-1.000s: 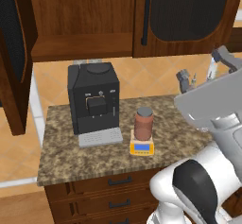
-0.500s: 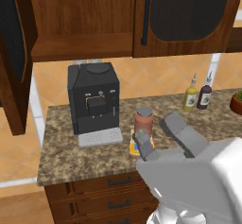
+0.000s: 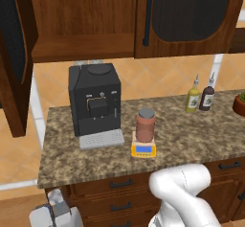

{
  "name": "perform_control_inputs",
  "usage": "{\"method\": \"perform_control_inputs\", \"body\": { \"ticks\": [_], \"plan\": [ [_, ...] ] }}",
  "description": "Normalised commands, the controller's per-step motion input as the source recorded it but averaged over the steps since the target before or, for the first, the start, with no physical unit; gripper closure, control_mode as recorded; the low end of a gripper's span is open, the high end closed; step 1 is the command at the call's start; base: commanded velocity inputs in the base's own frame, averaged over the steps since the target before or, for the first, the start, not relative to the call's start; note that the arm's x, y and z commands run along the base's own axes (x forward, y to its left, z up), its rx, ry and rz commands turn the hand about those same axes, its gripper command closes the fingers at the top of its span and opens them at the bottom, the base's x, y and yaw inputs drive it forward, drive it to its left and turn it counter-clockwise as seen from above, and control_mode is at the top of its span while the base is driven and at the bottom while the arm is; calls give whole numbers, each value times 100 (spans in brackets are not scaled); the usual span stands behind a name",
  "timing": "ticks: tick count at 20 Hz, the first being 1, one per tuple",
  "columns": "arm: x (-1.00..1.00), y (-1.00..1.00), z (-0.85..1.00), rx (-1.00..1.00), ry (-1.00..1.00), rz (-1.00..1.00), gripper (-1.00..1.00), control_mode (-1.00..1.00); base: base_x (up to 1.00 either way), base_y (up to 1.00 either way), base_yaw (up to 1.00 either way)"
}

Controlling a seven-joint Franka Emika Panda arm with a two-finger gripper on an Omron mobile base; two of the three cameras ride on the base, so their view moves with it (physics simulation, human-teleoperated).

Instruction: Pick the honey bottle and place it on the digital scale for weighing, and close the cabinet.

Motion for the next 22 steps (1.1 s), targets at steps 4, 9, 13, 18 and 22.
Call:
{"method": "perform_control_inputs", "body": {
  "ticks": [4,9,13,18,22],
  "plan": [
    [19,100,-63,29,-2,-18,-100,-100,0,0,0],
    [92,100,-82,25,0,-15,-100,-100,0,0,0],
    [100,76,-56,4,0,-8,-100,-100,0,0,0],
    [100,12,-69,-1,0,-3,-100,-100,0,0,0],
    [100,19,-100,-10,3,0,-100,-100,0,0,0]
  ]
}}
